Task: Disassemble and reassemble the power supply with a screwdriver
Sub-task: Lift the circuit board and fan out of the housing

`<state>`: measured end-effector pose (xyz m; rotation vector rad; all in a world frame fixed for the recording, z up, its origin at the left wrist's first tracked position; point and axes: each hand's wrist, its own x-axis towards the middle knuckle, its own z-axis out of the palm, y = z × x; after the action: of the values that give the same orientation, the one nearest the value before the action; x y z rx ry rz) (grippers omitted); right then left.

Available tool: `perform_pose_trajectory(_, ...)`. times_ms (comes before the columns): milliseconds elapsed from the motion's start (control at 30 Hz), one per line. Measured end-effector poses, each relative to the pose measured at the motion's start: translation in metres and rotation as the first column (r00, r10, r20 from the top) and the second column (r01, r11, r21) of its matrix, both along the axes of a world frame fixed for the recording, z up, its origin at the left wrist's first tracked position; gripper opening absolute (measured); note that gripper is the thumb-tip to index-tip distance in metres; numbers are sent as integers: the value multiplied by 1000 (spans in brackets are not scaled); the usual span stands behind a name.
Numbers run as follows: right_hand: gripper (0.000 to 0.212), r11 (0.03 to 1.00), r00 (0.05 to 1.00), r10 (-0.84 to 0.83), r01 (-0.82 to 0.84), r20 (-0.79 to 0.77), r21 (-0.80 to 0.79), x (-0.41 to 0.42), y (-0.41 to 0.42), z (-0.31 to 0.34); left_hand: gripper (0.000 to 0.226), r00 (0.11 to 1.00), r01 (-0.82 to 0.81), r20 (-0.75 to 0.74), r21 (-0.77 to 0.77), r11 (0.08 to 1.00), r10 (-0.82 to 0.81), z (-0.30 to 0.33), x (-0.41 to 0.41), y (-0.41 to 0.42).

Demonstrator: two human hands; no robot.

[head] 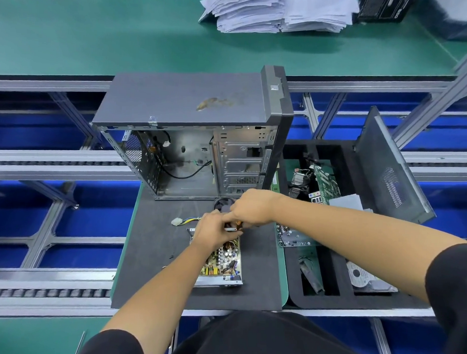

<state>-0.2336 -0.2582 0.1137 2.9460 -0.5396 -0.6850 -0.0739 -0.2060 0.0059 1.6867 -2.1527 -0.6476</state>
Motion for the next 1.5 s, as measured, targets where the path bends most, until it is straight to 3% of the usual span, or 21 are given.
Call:
perform_pose_trajectory(67,20,994,994,-105,105,-12,-26,5,3,-2,31,999,-14,30,27,1000,13,0,0,-1)
perform_pose_trajectory(200,33,978,977,-197,189,-85,-91,12,6,-8,27,998,-2,62,72,997,-2,0,-1,-2)
perform_pose_trajectory(267,37,987,984,-156,152,-85,-55,8,2,-3,25,999,-33,40,81,996,30,2,-1,-3)
perform_pose_trajectory(400,39,997,996,77,-77,-48,-15,3,-2,2,31,999,11,-41,-9,1000,-11,2,-2,1)
perform_pose_trajectory(533,25,988,987,-152,152,-42,-9,6,3,-4,35,996,-11,84,61,998,6,1,-2,-2)
perform_pose_trajectory(600,34,983,983,-175,171,-48,-64,7,4,-8,34,993,2,116,83,997,-12,0,-1,-2)
perform_pose_trajectory(733,42,992,991,-107,102,-84,-69,4,-2,-6,28,996,-19,87,83,996,12,2,-2,-2)
perform_pose_trajectory(867,38,992,992,120,-121,-35,-44,0,-4,-2,27,998,-21,53,46,999,18,1,-3,0)
perform_pose_trajectory(1000,26,994,994,-106,106,-16,-37,5,0,-2,34,995,-47,89,98,994,38,3,-3,-1)
perform_pose_trajectory(1133,42,979,979,-183,174,-87,-105,10,4,-5,22,996,-28,91,94,995,19,5,-4,1)
perform_pose_trajectory(1233,41,993,991,-109,105,-83,-56,6,1,0,20,995,-70,79,72,995,64,7,-5,1)
perform_pose_trajectory(1333,39,996,993,84,-86,-84,-22,2,-3,1,24,996,-19,88,22,1000,17,5,-5,1)
perform_pose_trajectory(1500,24,989,989,-148,148,7,-15,4,4,-5,27,993,-65,100,50,997,60,4,-4,1)
